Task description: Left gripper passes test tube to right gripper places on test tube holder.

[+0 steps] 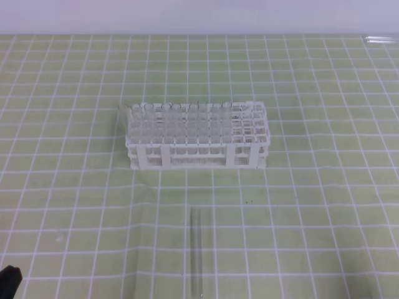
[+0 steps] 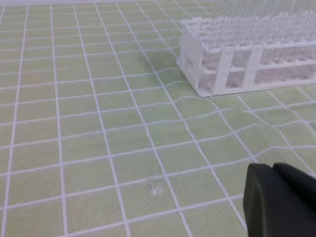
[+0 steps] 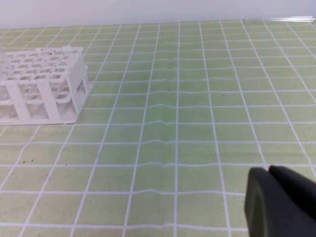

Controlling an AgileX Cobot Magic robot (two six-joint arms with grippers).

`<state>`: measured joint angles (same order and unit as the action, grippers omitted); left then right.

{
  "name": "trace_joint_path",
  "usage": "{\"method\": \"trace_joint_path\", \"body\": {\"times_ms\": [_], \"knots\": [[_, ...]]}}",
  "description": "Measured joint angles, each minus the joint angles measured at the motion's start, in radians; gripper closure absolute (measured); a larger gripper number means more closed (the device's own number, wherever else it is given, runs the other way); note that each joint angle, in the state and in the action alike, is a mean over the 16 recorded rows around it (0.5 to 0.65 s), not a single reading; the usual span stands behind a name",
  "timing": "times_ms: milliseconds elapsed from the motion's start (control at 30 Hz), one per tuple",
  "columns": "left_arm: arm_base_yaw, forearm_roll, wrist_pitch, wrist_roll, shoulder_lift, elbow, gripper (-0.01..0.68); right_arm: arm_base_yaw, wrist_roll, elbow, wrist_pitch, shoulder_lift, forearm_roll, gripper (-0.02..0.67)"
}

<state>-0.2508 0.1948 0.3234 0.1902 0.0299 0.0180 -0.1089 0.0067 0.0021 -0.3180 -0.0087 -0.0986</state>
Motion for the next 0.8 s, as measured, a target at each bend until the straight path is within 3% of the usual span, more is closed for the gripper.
{"method": "trace_joint_path", "body": {"times_ms": [800], "knots": [[0.000,-0.001,0.009,0.001,-0.015,-0.012,0.675,0.000,0.000,0.000,0.000,0.000,0.000,0.665]]}}
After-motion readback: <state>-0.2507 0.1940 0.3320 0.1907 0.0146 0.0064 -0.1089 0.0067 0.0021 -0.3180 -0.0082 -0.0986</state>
